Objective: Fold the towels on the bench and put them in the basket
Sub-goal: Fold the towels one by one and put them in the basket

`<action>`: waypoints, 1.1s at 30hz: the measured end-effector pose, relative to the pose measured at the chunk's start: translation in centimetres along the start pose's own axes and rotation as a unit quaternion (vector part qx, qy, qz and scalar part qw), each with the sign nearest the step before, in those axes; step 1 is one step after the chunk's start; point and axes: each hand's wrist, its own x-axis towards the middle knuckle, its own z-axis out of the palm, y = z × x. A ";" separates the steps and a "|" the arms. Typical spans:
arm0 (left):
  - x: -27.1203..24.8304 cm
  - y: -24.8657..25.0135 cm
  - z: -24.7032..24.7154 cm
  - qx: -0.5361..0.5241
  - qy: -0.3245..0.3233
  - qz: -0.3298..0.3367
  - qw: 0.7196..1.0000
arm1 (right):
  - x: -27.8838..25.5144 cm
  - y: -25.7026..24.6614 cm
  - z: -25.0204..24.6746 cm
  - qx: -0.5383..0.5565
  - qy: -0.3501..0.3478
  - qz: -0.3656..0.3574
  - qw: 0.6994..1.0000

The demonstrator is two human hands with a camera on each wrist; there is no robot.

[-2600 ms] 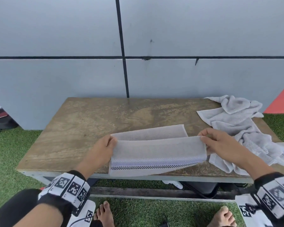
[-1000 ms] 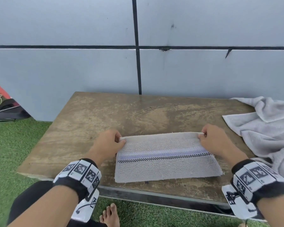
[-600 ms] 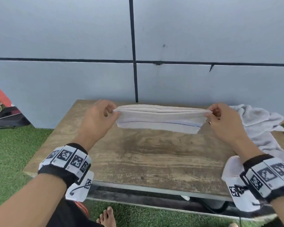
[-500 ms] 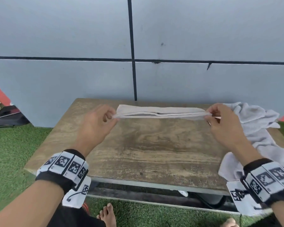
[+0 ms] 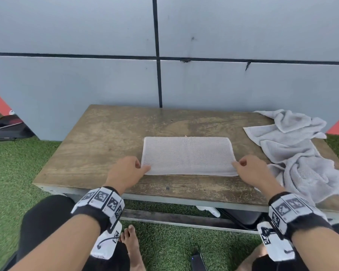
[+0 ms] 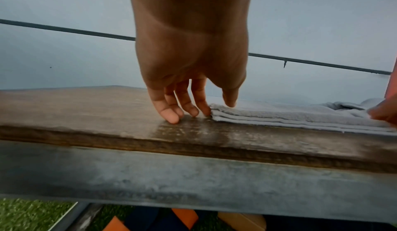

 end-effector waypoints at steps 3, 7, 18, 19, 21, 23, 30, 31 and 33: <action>0.1 0.6 0.1 -0.026 0.017 -0.015 0.999 | -0.3 -0.6 -0.1 0.005 0.013 0.002 1.000; 0.3 0.9 -0.3 -0.051 0.039 -0.017 0.998 | -0.2 -0.6 -0.4 0.039 0.037 0.002 0.999; 0.4 1.3 -1.3 -0.059 0.011 -0.048 0.997 | -1.2 0.0 -1.3 -0.004 -0.077 0.044 0.996; 0.5 1.6 -1.3 -0.074 0.040 -0.045 0.995 | -1.1 -0.3 -1.2 -0.018 -0.059 0.046 0.997; 0.6 2.9 -1.3 -0.099 0.106 -0.002 0.989 | -1.2 -1.2 -0.9 -0.049 0.039 0.019 0.998; 0.9 5.2 -0.7 -0.094 0.118 0.070 0.986 | -1.0 -3.1 0.0 -0.036 0.122 -0.064 0.990; 4.4 10.9 7.0 0.064 -0.009 0.200 0.978 | 1.7 -9.0 7.3 -0.100 -0.056 -0.203 0.972; 4.6 10.6 7.7 0.095 -0.014 0.198 0.976 | 2.0 -8.6 8.0 -0.126 -0.060 -0.201 0.970; 4.7 9.7 8.5 0.129 0.000 0.203 0.971 | 2.5 -7.8 8.7 -0.147 -0.052 -0.201 0.967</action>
